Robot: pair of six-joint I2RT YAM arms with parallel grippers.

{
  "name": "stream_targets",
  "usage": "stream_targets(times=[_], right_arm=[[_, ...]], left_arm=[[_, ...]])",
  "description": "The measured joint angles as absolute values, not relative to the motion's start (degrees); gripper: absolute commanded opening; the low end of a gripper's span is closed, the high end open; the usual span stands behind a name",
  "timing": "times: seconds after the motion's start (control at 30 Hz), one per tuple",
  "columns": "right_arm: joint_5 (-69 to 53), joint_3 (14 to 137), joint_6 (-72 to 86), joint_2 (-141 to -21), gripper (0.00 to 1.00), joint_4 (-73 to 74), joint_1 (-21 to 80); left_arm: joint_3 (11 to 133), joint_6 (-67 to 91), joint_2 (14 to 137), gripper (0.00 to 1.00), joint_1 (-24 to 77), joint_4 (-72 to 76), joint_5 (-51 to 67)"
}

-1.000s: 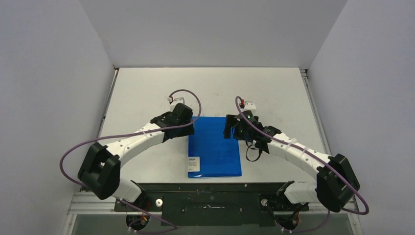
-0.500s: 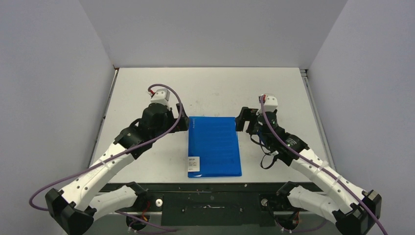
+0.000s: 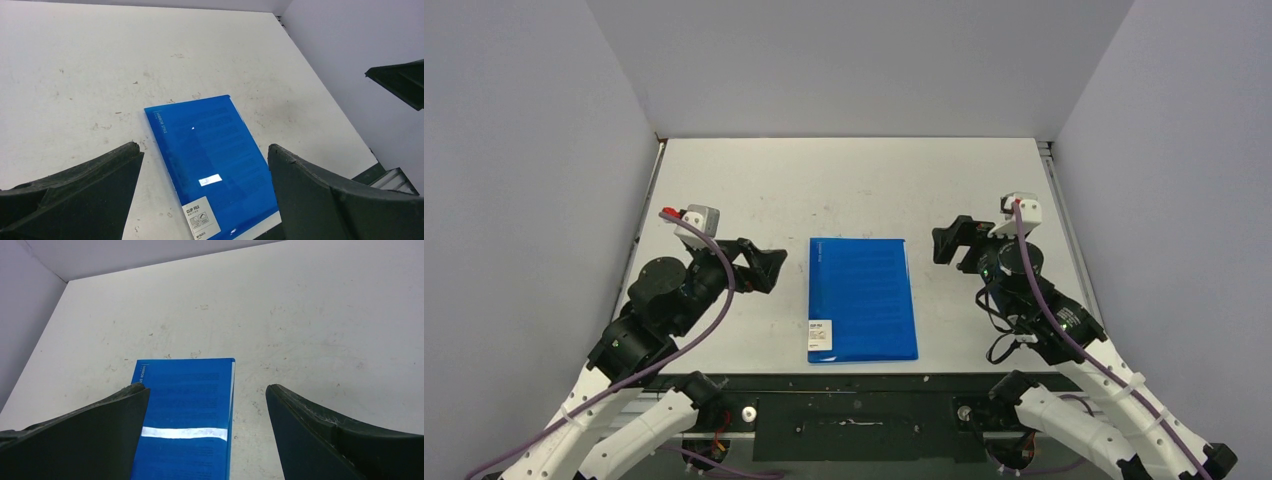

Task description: Put the files into the folder

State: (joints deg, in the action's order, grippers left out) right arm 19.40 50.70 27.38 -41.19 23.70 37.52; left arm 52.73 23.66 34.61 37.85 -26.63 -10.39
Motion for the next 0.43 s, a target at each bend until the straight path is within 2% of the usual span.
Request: stream_targets(times=[0.43], right_arm=[[20.1, 47.8, 25.0, -35.0, 0.90, 24.1, 37.5]], left_arm=[[46.2, 21.8, 32.2, 0.96, 37.7, -23.7, -4.8]])
